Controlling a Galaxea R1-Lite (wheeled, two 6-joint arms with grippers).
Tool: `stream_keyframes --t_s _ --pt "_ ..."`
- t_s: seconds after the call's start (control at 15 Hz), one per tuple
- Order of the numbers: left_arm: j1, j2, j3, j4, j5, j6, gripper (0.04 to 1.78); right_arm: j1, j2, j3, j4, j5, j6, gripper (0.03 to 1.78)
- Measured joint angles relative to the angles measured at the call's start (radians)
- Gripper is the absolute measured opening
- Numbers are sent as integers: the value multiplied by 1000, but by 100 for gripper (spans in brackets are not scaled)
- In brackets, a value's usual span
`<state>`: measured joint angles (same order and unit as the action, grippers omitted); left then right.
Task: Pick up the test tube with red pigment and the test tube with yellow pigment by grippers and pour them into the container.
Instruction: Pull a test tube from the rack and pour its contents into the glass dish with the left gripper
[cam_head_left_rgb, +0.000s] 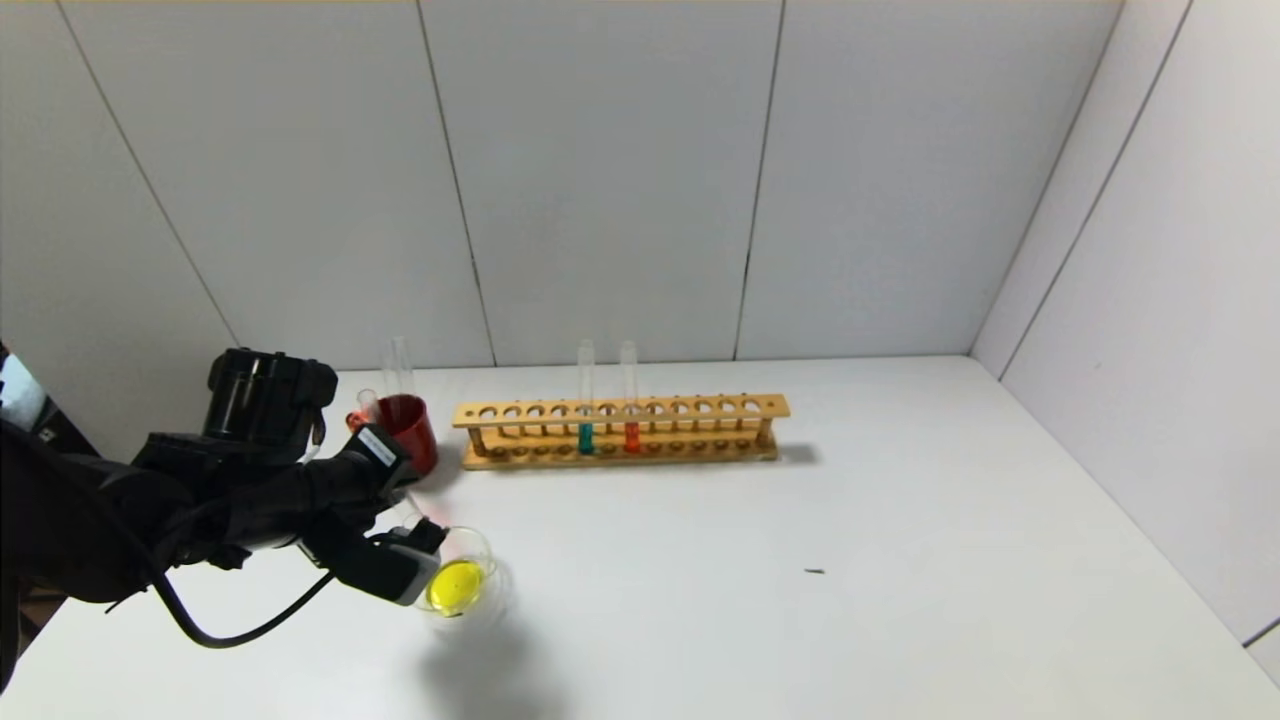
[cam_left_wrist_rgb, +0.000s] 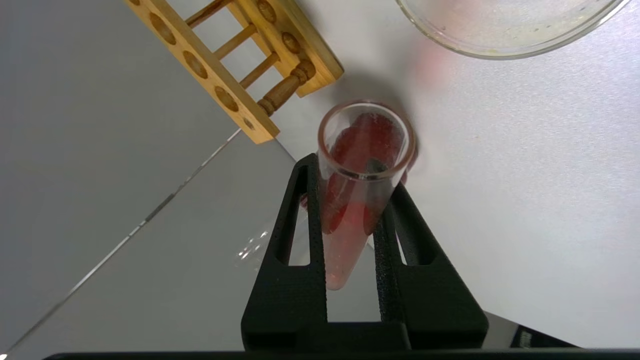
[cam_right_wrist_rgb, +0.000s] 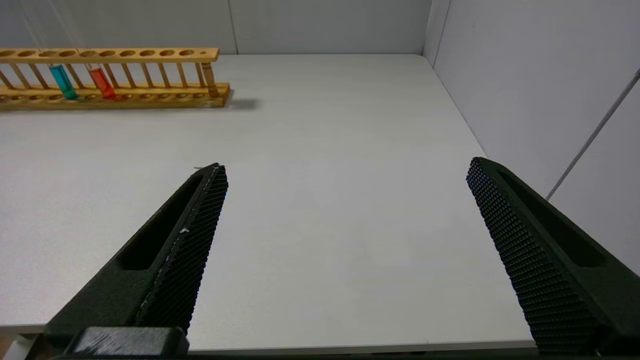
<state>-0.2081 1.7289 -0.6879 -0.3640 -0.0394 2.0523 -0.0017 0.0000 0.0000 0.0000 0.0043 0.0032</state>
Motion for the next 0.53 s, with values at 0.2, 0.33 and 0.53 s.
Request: stream_keyframes --t_s 0.2,0.33,0.53 --pt "12 16 -1 -5 8 59 32 0 0 0 0 0 0 175" --pt "15 22 -1 -5 11 68 32 0 0 0 0 0 0 175" --pt "18 24 -1 -5 12 71 32 0 0 0 0 0 0 175"
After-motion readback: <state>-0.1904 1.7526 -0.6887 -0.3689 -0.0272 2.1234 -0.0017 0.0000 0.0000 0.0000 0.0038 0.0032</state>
